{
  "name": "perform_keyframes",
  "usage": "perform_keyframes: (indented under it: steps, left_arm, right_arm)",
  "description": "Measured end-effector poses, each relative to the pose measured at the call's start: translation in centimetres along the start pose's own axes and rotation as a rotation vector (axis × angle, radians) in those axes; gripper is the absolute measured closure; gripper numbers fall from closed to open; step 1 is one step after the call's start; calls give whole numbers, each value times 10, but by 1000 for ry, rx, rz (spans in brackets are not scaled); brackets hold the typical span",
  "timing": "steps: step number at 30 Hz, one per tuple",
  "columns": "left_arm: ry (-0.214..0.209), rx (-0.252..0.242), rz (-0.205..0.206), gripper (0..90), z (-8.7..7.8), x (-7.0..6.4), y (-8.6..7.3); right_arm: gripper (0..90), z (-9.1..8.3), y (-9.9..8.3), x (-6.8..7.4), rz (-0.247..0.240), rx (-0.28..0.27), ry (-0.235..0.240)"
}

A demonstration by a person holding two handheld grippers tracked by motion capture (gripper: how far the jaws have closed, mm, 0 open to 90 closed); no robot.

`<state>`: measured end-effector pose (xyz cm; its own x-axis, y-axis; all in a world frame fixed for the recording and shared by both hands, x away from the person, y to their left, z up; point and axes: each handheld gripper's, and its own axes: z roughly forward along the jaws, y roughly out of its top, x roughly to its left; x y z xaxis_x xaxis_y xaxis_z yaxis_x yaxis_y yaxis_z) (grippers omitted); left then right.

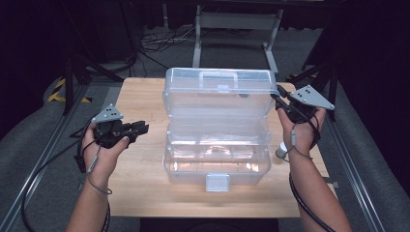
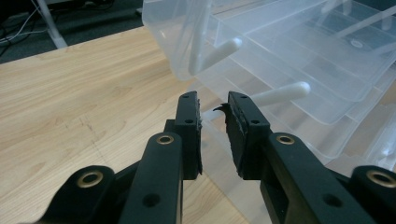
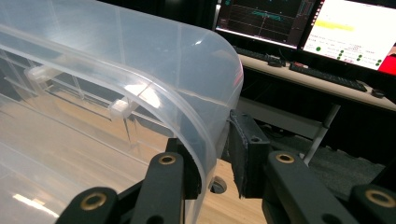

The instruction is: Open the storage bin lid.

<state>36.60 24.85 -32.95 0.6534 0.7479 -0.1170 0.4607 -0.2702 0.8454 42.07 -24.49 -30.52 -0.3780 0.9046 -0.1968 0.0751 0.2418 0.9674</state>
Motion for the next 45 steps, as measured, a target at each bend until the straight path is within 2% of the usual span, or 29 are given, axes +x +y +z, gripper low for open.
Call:
perform_keyframes:
  steps: [22,27,33,38,45]
  left_arm:
    - [32,-2,-43,732,-11,4,-12]
    - [43,2,-47,701,-10,6,-13]
    - [64,6,-43,662,-8,8,-14]
    - [81,-41,-25,593,-9,10,-15]
    - [86,-54,-35,531,-6,17,-20]
  right_arm:
    - [789,17,1,-5,36,-18,-24]
    - [788,22,2,-9,36,-9,-9]
    - [790,30,6,-13,56,20,-1]
    - [793,35,6,-17,70,31,6]
    - [797,42,8,-20,74,46,10]
